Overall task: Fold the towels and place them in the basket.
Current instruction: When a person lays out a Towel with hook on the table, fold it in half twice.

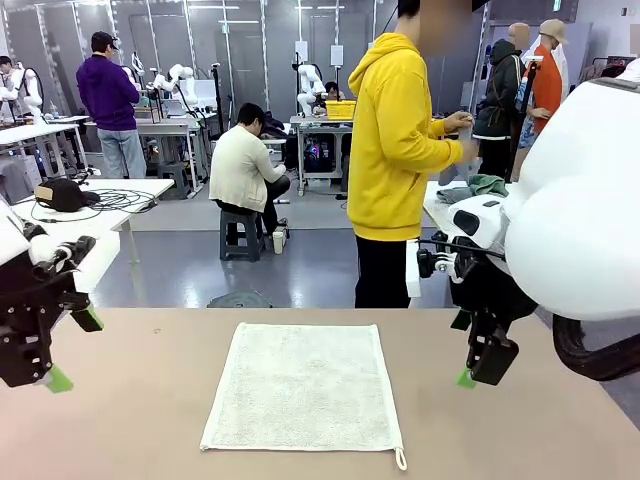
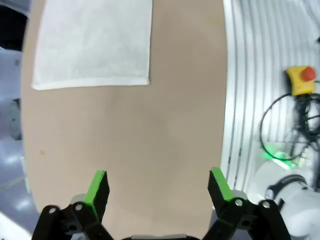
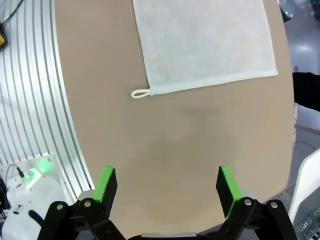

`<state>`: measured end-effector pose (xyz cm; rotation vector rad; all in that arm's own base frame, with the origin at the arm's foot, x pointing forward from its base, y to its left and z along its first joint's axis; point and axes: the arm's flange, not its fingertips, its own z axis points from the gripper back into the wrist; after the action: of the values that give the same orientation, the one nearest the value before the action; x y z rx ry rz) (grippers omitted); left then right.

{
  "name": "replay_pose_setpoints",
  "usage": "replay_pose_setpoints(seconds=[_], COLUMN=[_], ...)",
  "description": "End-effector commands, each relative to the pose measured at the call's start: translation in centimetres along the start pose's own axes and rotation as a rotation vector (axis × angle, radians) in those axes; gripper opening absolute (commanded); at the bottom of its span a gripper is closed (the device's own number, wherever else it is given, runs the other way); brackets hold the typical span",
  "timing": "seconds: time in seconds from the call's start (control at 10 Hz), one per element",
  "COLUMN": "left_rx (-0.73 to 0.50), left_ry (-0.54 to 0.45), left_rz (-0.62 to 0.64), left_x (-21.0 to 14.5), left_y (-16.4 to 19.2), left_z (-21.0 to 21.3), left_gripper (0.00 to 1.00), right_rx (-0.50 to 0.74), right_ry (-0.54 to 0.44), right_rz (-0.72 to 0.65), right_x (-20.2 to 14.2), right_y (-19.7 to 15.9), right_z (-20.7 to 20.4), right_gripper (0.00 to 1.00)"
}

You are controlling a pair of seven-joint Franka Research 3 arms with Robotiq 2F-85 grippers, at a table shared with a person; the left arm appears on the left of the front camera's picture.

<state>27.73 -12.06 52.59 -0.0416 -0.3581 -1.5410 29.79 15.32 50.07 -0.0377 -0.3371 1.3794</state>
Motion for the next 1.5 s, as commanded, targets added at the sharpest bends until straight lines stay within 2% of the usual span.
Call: replay_pose_setpoints(seconds=[0.0, 0.5, 0.6, 0.7, 1.0, 1.1, 1.2, 1.4], left_rx=[0.012, 0.006, 0.008, 0.004, -0.019, -0.032, -0.036, -0.053], left_ry=[0.004, -0.012, 0.035, 0.067, 0.100, 0.083, 0.093, 0.134], left_rz=[-0.023, -0.016, 0.005, 0.040, -0.005, -0.010, -0.014, -0.024], left_x=[0.4, 0.3, 2.1, 3.2, 6.9, 7.7, 8.3, 8.9], left_y=[-0.5, -0.3, -0.1, 0.3, 1.2, 1.4, 1.4, 1.2], left_z=[0.5, 0.4, -1.2, -2.9, -7.2, -8.7, -10.2, -13.9], left_gripper=[1.00, 1.00, 1.00, 1.00, 1.00, 1.00, 1.00, 1.00], right_rx=[-0.021, -0.010, -0.036, -0.020, 0.011, 0.012, 0.021, 0.003], right_ry=[0.011, 0.007, 0.054, 0.053, 0.101, 0.118, 0.103, 0.143], right_rz=[0.035, 0.053, 0.057, 0.076, 0.101, 0.099, 0.105, 0.122], right_x=[0.3, 0.3, 2.0, 3.2, 6.0, 6.8, 7.4, 7.8], right_y=[0.3, 0.3, 0.6, 0.9, 1.2, 1.2, 1.4, 1.7], right_z=[0.4, 0.3, -0.7, -2.0, -6.0, -7.6, -9.1, -12.1], right_gripper=[1.00, 1.00, 1.00, 1.00, 1.00, 1.00, 1.00, 1.00])
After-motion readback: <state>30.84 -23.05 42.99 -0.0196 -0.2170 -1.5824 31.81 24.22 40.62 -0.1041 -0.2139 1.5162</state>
